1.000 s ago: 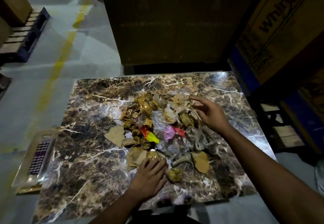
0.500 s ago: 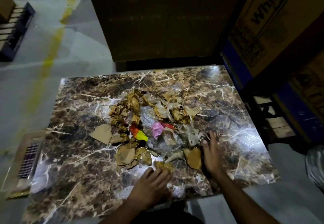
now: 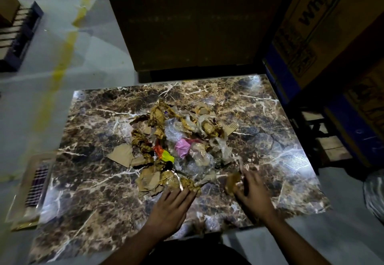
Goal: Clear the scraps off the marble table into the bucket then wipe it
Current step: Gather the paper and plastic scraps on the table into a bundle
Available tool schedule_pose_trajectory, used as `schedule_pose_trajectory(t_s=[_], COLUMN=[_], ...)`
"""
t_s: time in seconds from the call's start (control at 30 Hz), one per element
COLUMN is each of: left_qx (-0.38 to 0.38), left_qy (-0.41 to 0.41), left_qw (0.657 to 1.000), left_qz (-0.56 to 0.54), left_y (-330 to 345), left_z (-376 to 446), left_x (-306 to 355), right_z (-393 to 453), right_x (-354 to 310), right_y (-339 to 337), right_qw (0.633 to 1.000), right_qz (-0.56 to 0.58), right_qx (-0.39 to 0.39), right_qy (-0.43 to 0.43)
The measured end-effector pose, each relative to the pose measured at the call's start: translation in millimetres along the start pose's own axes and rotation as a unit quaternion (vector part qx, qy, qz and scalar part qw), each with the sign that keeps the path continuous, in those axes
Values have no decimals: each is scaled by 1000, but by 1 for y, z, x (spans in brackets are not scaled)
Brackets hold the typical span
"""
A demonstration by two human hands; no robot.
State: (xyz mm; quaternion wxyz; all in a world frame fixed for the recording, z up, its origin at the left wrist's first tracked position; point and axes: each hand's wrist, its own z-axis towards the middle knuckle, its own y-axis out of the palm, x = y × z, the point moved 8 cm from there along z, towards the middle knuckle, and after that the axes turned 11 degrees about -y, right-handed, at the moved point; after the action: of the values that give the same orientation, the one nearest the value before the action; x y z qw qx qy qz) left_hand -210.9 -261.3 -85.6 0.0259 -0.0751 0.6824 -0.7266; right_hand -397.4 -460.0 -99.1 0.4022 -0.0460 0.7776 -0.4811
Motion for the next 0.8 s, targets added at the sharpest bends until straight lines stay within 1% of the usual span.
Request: schedule_pose_trajectory(t_s=[0.07,0.13,0.23,0.3,0.37,0.43,0.5,0.53,0.57,0.63,0.67,0.73,0.8], left_qx=[-15,-22,-33,-32,-33,-32,-33,-38,-46,-56,-54,-43,-18], left_qy=[-18,-36,-58,-78,-106,-154,-215,-240,-259,-278,-282,-289,-288], left_qw=[1000,999,997,995,992,985,973,966,961,956,954,950,949], left_qz=[-9,-20,-30,-46,-64,-75,-82,-82,-81,-81,-87,-109,-127], left_y=[-1,-2,-4,-9,-12,-14,-14,-13,-11,-8,-8,-12,-20], left_z=[7,15,20,17,9,-1,-7,-8,-7,-1,4,13,18], left_x=[0,0,-3,-8,-14,-23,-32,-36,-38,-41,-41,-40,-41], right_z=[13,30,42,38,35,37,42,46,51,61,66,75,79], right_x=[-14,-27,-41,-33,-12,12,24,19,8,-19,-31,-47,-49], right_y=[0,0,0,-6,-18,-37,-53,-56,-54,-40,-30,-14,-12], right_qw=[999,998,997,994,997,999,996,996,996,994,994,994,994], right_qz=[17,23,71,107,67,42,64,77,85,91,83,51,49], right_qx=[39,56,31,-8,-30,14,48,39,10,-50,-68,-85,-86], right_qy=[1,0,-11,-6,-3,23,41,31,15,-14,-28,-47,-47])
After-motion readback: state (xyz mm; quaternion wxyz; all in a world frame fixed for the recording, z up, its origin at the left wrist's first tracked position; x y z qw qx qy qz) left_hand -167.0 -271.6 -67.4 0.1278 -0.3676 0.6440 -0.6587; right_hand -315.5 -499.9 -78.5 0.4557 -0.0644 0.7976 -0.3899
